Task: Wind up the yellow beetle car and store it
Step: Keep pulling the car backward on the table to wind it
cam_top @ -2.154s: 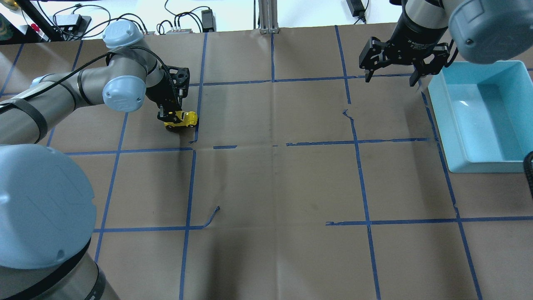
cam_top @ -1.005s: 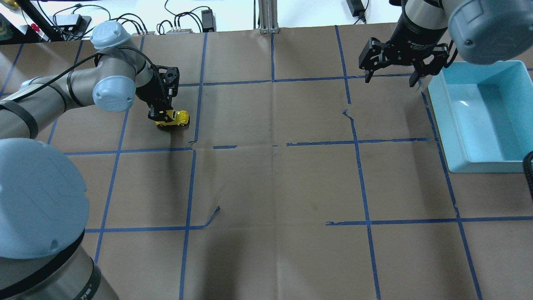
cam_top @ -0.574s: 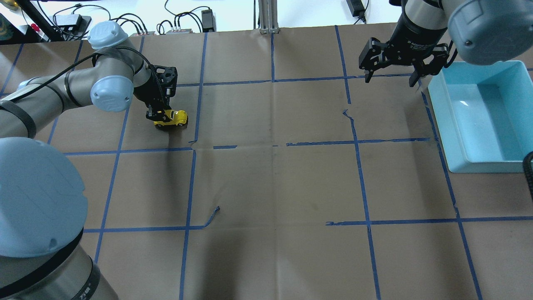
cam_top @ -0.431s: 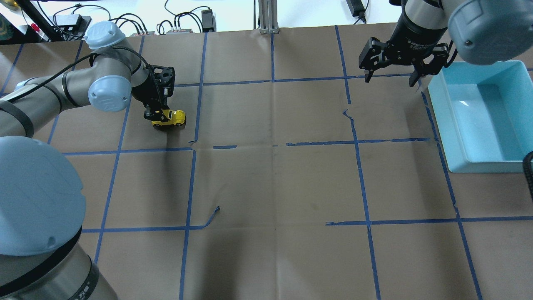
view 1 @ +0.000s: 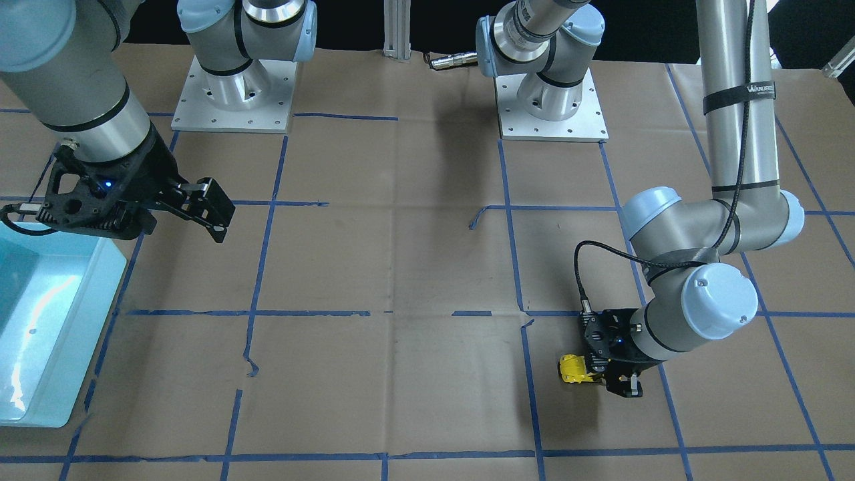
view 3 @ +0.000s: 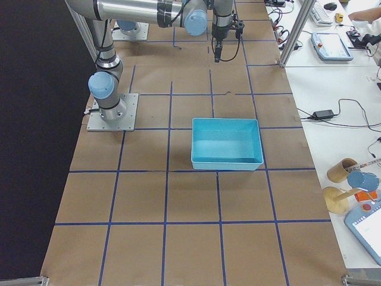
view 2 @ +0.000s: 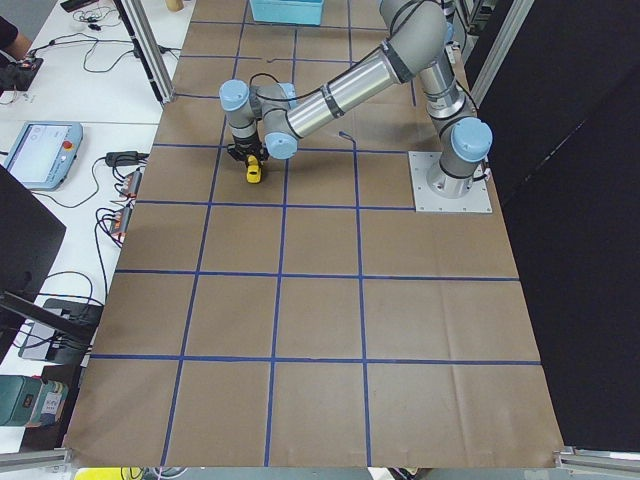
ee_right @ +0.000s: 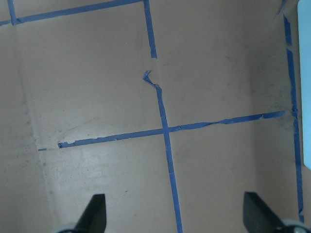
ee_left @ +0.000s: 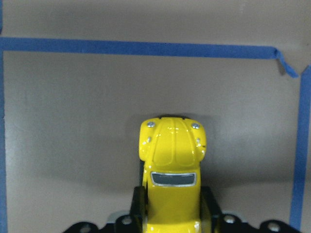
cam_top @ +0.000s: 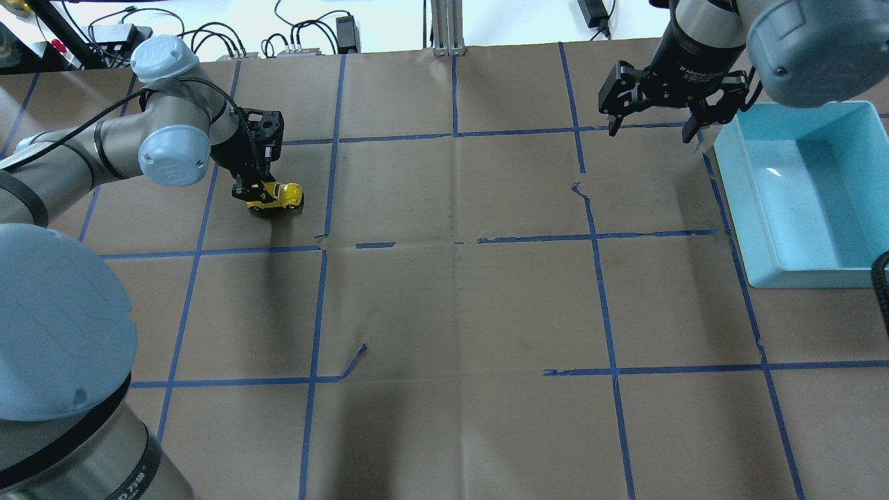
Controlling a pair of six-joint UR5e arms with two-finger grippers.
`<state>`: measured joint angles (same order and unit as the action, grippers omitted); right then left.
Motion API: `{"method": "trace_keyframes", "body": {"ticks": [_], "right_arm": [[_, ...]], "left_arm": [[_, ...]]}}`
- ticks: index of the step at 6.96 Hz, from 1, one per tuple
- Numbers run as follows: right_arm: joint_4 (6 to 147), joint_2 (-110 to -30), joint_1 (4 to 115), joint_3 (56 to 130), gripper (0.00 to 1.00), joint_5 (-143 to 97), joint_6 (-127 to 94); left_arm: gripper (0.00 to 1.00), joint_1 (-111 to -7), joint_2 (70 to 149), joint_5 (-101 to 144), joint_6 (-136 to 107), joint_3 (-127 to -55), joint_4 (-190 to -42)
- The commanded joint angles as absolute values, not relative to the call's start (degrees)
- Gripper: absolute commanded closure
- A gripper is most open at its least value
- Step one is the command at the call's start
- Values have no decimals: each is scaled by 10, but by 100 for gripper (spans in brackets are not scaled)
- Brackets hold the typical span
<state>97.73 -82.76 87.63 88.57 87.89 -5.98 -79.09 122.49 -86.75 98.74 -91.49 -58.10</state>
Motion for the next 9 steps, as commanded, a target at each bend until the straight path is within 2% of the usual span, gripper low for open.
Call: {"method": "trace_keyframes", "body": {"ticks": [1,9], "right_arm": [[979,-827,876,885,0,879,-60],[980,-827,876,886,0,880,-54]], "left_arm": [[100,-788,1225,-867,988,-915,-581],[100,-766,1227,-868,1016,-915,-579]]}}
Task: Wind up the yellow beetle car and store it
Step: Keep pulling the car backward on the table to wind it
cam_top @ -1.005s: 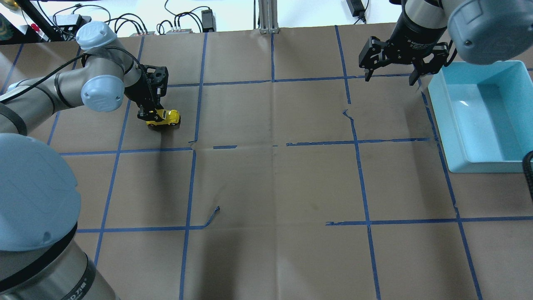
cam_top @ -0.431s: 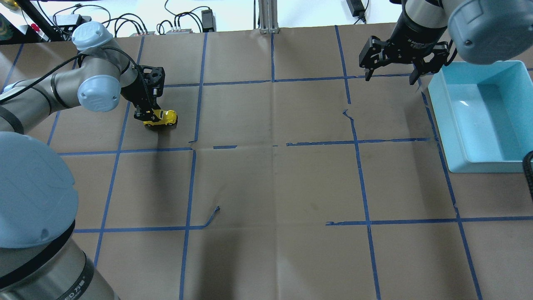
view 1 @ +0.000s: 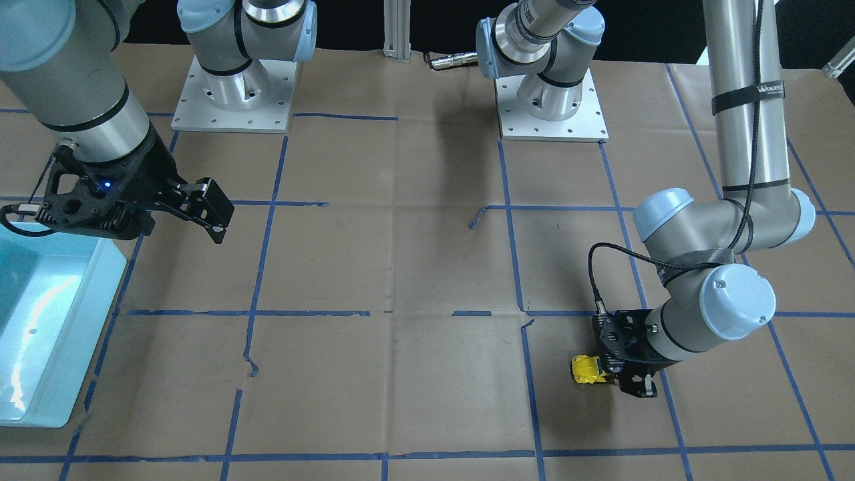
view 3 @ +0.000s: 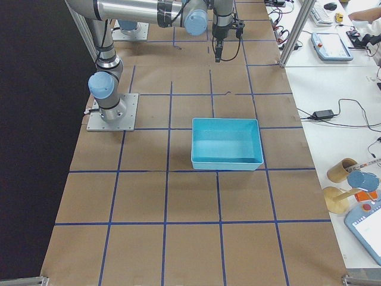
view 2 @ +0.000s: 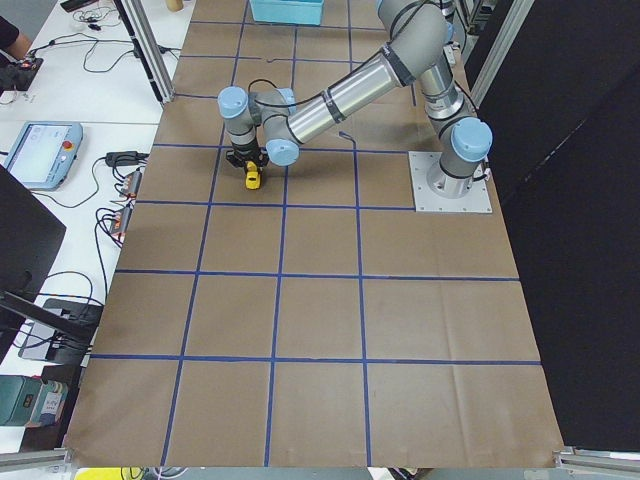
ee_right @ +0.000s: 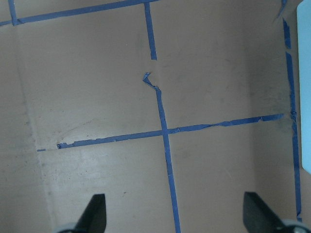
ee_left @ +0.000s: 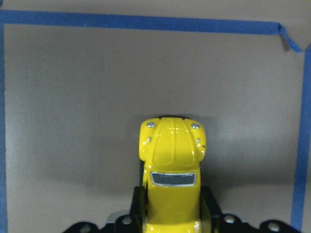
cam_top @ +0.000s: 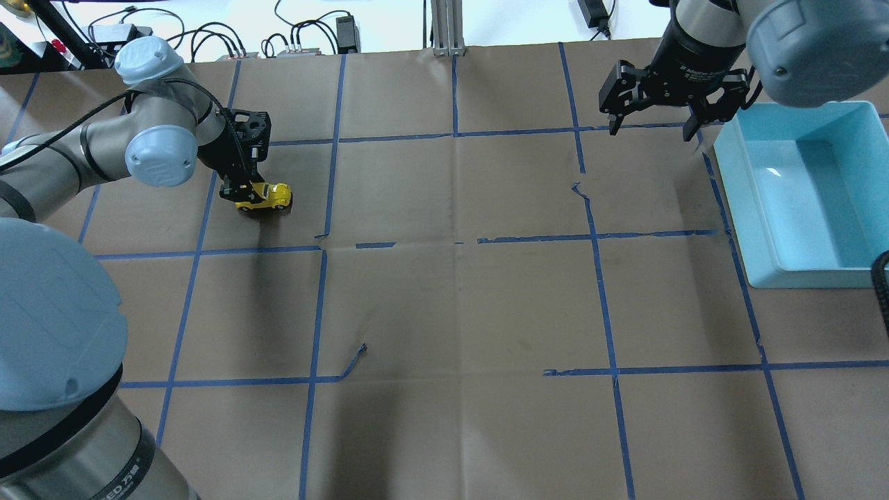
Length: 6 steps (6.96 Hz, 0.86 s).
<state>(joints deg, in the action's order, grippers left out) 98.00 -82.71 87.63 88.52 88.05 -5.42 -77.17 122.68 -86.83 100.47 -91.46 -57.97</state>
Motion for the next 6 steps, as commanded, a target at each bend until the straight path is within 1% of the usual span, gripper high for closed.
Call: {"method": "trace_keyframes", "body": {"ticks": [1,6], "right_arm": [[982,-826,876,885,0,880,-55],[983,-828,876,885,0,879,-55]], "left_arm": [[100,-762,1227,-868,1020,-915,-579],[100,-750,1227,-879,1027,-915,-578]]}}
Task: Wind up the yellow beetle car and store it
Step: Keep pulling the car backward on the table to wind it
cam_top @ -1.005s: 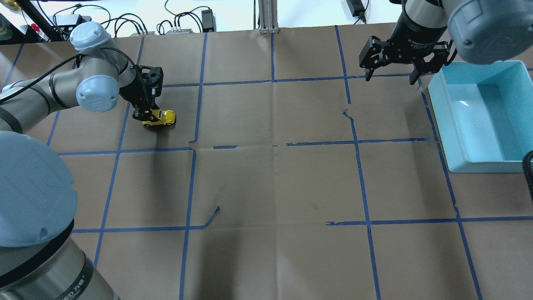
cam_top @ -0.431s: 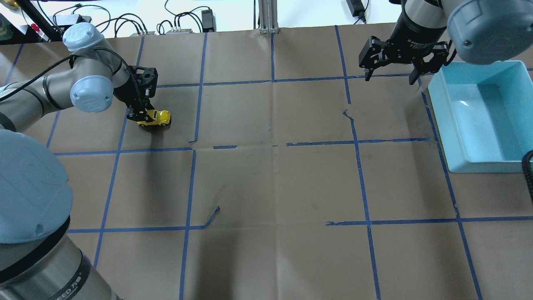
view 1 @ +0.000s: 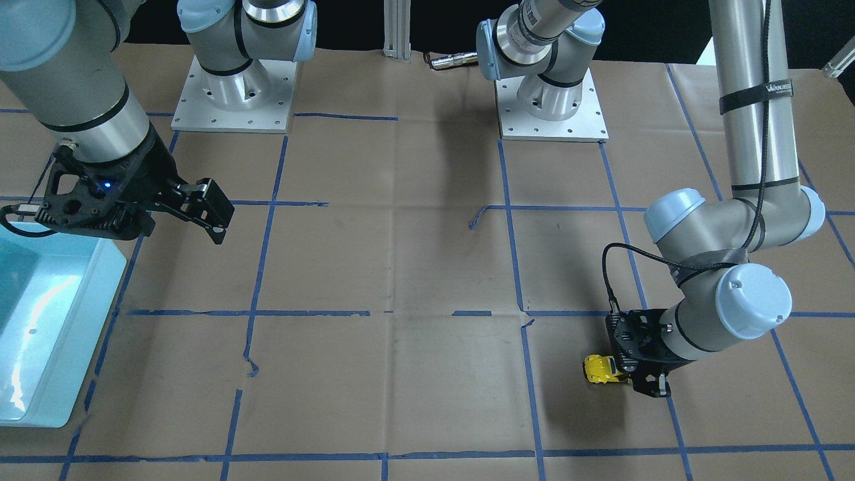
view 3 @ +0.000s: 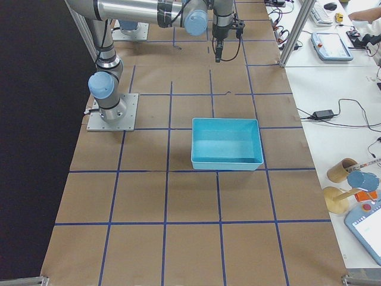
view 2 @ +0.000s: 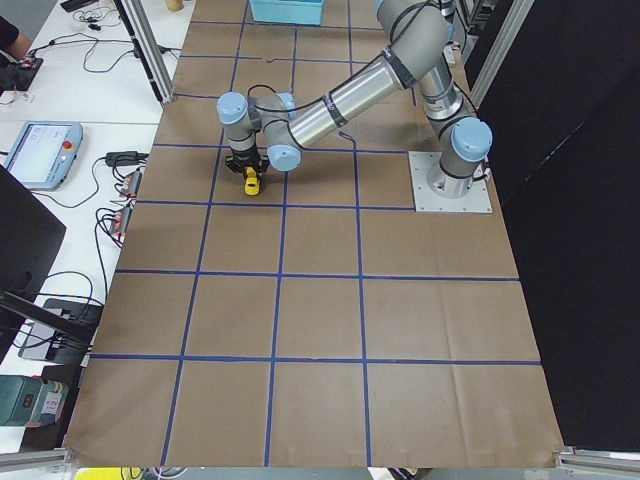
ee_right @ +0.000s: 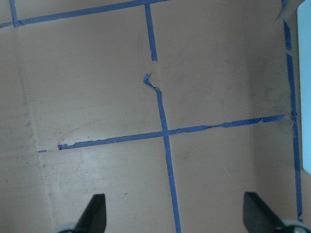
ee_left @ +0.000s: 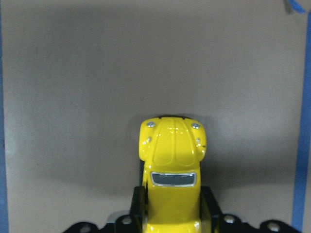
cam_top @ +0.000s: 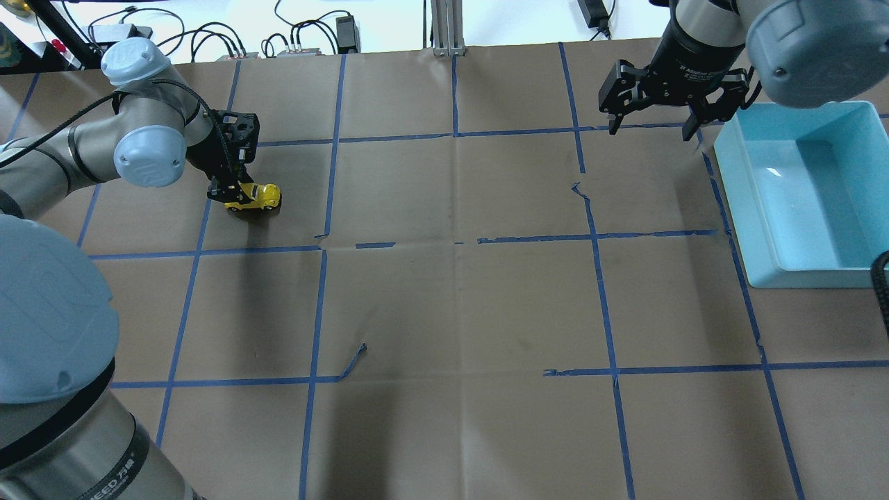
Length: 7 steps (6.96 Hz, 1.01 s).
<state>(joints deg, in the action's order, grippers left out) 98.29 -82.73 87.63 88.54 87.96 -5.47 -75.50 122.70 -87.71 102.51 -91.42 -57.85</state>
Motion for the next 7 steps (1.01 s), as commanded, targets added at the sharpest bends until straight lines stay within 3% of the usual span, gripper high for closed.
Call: {"method": "trace_keyframes", "body": {"ticks": [1,7], "right_arm": [[983,-827,876,885,0,879,-56],[983,-826,876,884,0,880,-58]], "left_arm": [[100,-749,1227,-879,1046,-915,-577],[100,-729,1227,-883,1070,-915,-573]]}}
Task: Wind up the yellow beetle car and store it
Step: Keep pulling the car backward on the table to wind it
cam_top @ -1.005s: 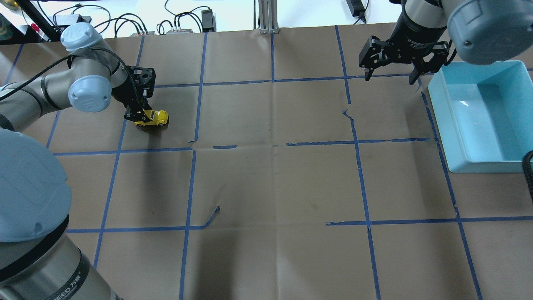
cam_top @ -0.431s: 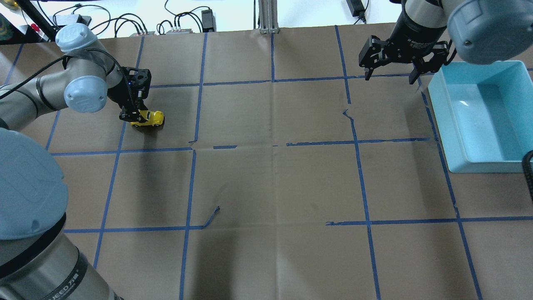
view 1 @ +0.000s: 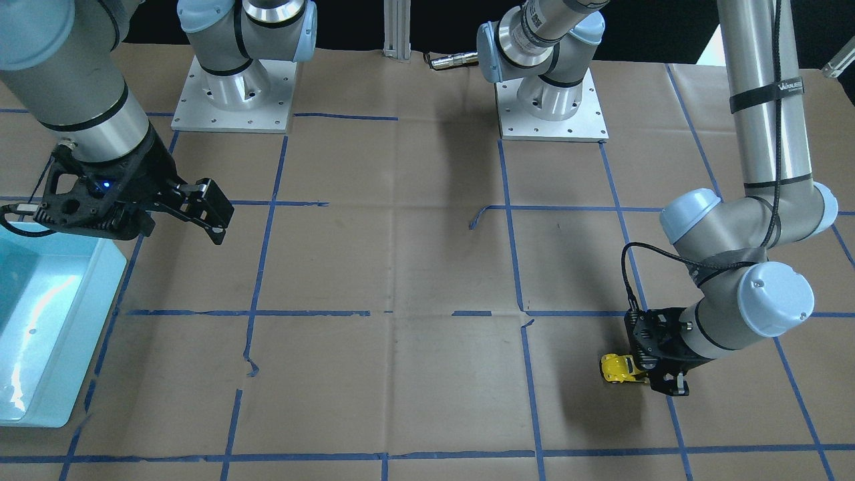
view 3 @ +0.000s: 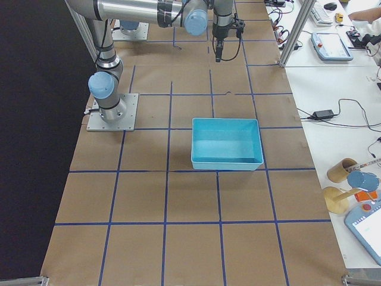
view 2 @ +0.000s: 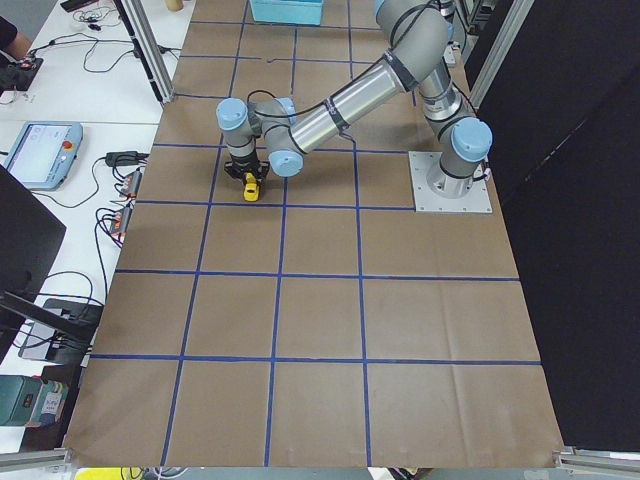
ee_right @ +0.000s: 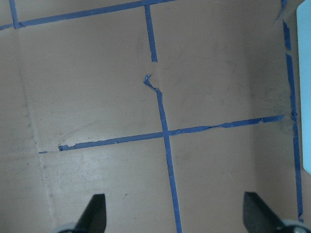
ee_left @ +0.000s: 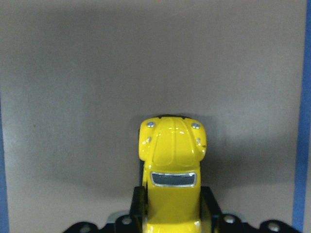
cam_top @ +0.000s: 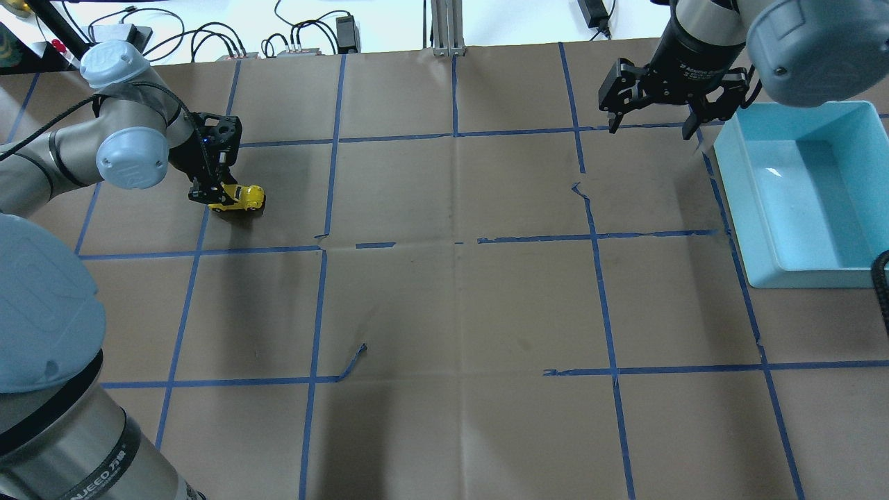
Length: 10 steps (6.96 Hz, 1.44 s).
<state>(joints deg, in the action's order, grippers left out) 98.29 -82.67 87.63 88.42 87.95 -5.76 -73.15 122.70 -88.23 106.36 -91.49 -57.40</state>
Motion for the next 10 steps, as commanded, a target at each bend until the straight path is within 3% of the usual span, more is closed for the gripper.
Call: {"method": "trace_keyframes", "body": {"ticks": [1,10], "right_arm": [[983,-826,876,884,0,880,-56],[989,-828,876,885,0,880,-56]], "left_arm": [[100,-726,1227,-883,1071,-915,-573],[100,-703,1230,-883,1098,-915,-570]]}}
